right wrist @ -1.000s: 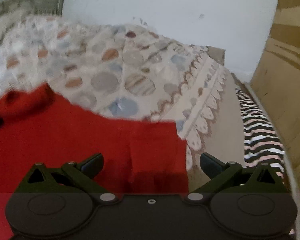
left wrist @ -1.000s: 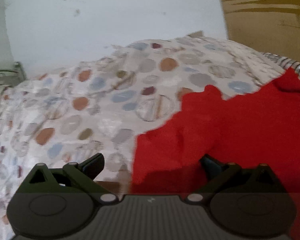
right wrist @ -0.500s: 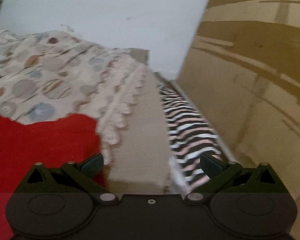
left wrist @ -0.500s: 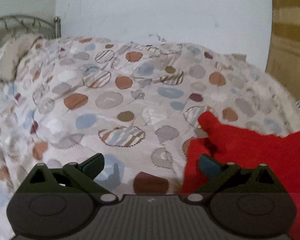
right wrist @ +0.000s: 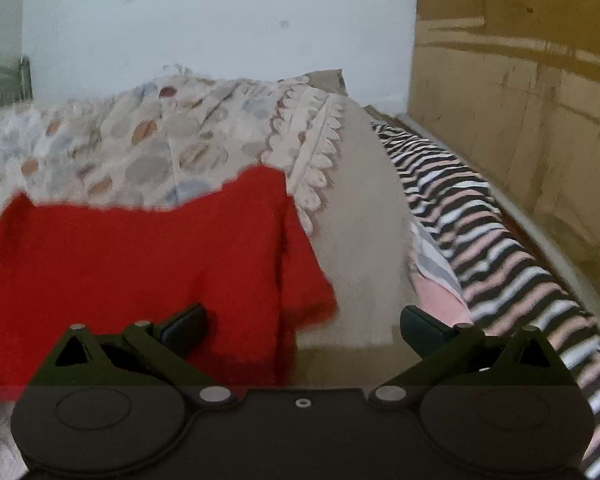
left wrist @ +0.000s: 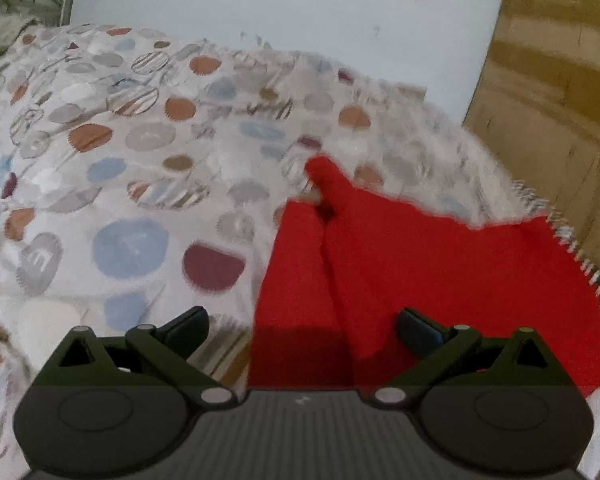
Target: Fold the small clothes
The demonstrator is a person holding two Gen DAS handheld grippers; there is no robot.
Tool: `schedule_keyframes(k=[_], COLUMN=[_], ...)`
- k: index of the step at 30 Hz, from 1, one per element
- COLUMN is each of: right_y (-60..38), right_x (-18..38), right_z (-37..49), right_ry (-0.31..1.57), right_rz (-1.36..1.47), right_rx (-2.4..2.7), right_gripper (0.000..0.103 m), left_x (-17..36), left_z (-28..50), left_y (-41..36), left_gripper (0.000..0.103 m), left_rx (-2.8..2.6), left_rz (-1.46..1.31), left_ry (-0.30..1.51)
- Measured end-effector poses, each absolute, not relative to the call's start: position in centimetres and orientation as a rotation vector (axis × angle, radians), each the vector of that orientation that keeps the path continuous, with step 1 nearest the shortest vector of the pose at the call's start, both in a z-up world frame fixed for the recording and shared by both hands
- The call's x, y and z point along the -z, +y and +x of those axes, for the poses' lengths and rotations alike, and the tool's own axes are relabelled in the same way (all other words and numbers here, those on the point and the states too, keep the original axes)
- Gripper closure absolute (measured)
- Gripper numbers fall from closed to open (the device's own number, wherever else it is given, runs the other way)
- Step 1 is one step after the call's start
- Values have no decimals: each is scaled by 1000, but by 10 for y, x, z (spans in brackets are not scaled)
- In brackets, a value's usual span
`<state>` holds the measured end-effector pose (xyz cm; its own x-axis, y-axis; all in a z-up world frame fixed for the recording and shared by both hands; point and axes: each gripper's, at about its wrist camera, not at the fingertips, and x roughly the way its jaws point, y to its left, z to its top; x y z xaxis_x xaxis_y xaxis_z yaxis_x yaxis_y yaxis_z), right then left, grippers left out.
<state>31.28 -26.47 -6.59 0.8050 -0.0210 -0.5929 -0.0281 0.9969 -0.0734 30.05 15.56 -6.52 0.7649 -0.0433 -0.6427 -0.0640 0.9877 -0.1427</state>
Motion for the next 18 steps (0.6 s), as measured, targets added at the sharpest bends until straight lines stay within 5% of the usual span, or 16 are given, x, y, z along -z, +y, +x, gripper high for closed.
schedule_keyframes(k=[8, 18], right_y=[-278, -231], right_x=[82, 25], right_z=[300, 272], right_ry=[600, 409], right_rz=[-94, -82], right_rx=[10, 29], right_gripper=[1, 1], left_x=[78, 73], left_z=[290, 277], left_y=[172, 197], left_gripper=[0, 0], left_rx=[-83, -75], left_rz=[-233, -417], left_ry=[780, 729])
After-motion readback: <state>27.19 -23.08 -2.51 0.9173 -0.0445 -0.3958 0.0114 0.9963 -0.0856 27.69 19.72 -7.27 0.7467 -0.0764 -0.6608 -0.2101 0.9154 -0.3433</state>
